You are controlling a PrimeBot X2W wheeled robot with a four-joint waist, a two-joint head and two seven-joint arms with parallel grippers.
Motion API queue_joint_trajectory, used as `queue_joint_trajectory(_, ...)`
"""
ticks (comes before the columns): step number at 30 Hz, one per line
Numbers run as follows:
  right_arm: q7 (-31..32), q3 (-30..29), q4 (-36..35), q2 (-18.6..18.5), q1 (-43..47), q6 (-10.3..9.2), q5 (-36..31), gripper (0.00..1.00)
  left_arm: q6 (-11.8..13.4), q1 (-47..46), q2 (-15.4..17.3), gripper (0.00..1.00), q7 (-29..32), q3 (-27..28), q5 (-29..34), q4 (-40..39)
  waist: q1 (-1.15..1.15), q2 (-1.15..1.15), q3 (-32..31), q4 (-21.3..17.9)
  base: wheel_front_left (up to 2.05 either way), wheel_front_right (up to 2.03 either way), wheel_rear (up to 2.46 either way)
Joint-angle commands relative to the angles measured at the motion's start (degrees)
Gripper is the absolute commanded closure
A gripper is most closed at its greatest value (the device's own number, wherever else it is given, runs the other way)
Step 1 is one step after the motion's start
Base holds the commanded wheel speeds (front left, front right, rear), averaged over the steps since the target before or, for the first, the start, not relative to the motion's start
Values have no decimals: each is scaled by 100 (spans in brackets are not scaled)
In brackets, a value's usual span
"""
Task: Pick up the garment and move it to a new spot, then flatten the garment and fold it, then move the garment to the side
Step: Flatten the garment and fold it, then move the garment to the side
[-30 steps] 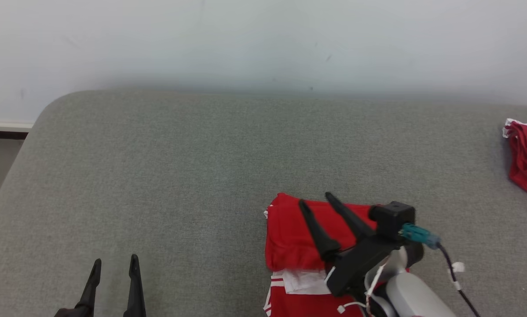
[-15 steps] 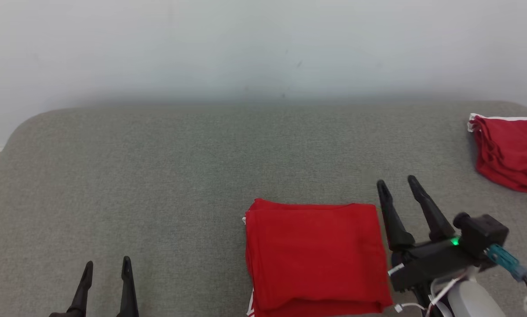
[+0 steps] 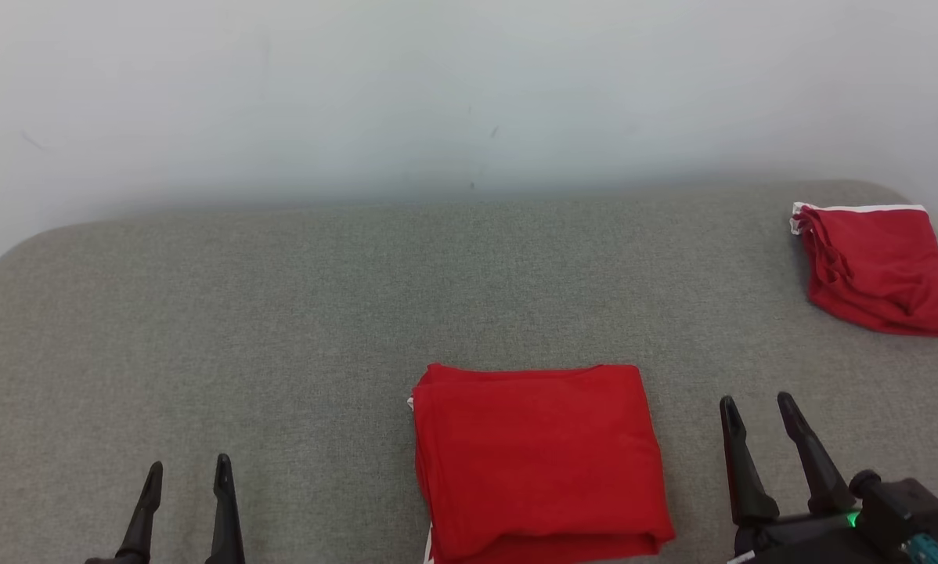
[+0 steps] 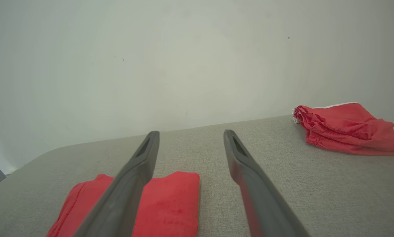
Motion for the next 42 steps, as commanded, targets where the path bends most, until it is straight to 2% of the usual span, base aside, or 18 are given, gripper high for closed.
queue_joint_trajectory(1, -46, -48, -40, 52, 157, -16, -80, 0, -14, 77, -8, 0, -16, 1, 60, -47, 0, 0, -35, 1, 0, 0, 0)
queue_joint_trajectory(16, -47, -170, -51, 241, 581, -16, -237, 0, -98, 548, 100, 0, -16, -157, 134, -427, 0, 0, -147, 94, 0, 0, 0)
queue_joint_trajectory(34, -39, -223, 107, 273, 601, -16, -215, 0, -100, 559, 93, 0, -16, -173, 125, -386, 0, 0, -191, 218, 0, 0, 0)
queue_joint_trajectory(42, 94, -18, 362, 150, -164, -16, -163, 0, -104, 396, 73, 0, -16, -251, 166, -353, 0, 0, -95, 363, 0, 0, 0)
